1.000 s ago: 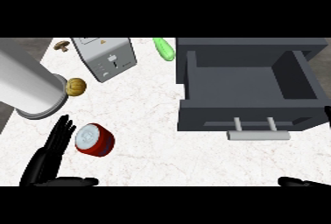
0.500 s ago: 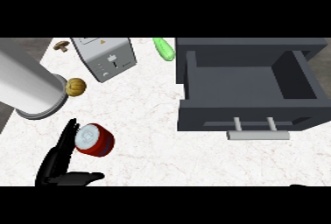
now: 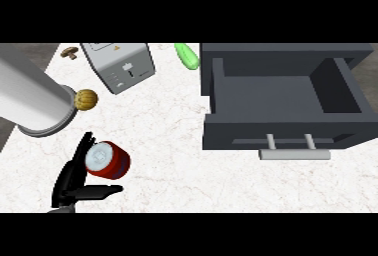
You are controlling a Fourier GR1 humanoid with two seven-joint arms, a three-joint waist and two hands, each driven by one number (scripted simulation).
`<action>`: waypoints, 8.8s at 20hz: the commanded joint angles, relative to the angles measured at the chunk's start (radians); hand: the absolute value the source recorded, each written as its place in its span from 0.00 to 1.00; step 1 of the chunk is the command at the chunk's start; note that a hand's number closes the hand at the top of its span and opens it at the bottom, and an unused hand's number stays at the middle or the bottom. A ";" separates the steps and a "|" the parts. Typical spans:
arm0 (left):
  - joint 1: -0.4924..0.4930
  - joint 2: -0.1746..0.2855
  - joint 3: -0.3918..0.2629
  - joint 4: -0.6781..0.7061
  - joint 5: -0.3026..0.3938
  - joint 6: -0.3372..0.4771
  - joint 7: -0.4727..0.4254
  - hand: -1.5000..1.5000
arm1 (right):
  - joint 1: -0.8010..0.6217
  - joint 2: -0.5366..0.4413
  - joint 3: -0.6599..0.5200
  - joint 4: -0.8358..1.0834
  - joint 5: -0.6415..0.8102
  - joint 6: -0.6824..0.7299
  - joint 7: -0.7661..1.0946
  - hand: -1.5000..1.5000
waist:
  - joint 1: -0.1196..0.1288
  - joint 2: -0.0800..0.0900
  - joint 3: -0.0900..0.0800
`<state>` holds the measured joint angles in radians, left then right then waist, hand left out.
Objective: Pick up the can, place it into the drawer and close the drawer
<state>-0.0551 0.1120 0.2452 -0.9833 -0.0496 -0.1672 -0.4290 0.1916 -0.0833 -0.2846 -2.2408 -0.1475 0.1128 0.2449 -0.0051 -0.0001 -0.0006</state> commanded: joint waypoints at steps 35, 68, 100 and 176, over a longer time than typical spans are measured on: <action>-0.531 -0.092 0.054 0.598 0.065 0.158 -0.251 1.00 | -0.100 0.030 0.030 0.022 0.103 -0.033 0.024 0.00 | -0.007 0.003 0.000; -1.023 -0.112 -0.329 0.062 0.215 0.481 0.577 1.00 | -0.135 -0.042 -0.084 -0.015 0.025 -0.024 0.087 0.00 | -0.009 0.000 0.001; -1.550 -0.112 -0.545 0.635 0.501 0.783 0.559 0.00 | -0.217 -0.092 -0.053 0.013 0.001 0.002 0.132 0.00 | -0.106 0.022 0.005; -1.279 0.156 -0.560 0.230 0.551 0.688 0.658 0.00 | -1.390 -0.084 0.177 1.892 1.177 -0.803 -0.327 0.00 | 0.130 0.014 0.002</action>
<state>-1.3528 0.2477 -0.3127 -0.6896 0.4980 0.5264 0.1949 -1.1230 -0.1917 -0.0653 -0.3521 1.0658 -0.6413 -0.0836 0.1045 0.0213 0.0043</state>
